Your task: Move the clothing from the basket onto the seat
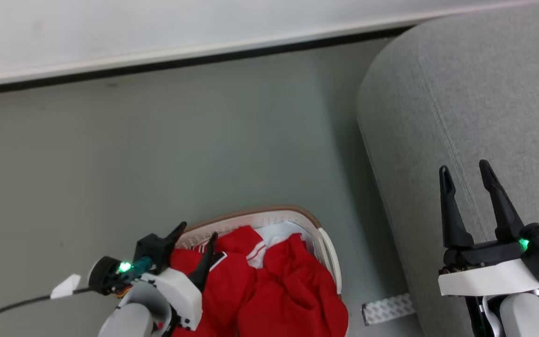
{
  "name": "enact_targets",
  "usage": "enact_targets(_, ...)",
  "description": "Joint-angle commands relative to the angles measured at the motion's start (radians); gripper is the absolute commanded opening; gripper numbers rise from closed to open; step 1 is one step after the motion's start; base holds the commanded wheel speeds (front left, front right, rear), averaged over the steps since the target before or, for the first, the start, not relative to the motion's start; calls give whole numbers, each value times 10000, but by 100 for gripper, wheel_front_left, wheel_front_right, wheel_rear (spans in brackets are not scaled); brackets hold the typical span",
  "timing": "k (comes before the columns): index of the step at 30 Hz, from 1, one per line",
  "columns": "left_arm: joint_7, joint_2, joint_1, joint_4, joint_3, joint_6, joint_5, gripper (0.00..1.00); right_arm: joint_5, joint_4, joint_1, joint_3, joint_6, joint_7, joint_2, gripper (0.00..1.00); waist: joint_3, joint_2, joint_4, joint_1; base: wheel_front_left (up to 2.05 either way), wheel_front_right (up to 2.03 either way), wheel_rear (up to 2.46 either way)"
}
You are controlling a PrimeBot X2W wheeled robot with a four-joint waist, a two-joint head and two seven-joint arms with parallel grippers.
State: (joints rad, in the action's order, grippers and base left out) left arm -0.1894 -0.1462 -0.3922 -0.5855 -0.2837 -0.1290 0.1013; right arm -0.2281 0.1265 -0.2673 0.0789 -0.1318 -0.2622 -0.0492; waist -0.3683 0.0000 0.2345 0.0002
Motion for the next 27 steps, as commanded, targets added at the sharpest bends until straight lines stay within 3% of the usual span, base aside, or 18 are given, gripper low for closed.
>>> enact_targets(1, 136, -208, -234, -301, -216, -27, -6, 100, -168, -79, -185, -24, 21, -20, 1, 100, -579, 0, 317, -2, 0, 0, 0)
enact_targets(18, 1266, -1214, -3028, -3235, -3446, -12, 708, 100, -969, -2074, -1140, -148, 21, -20, -1, 100, -3072, 0, 783, -2, 0, 0, 0)
enact_targets(27, 1616, -1492, -4384, -4562, -5236, -13, -328, 100, -1344, -3260, -1292, -67, 21, -18, 1, 100, -4230, 0, 1097, -2, 0, 0, 0)
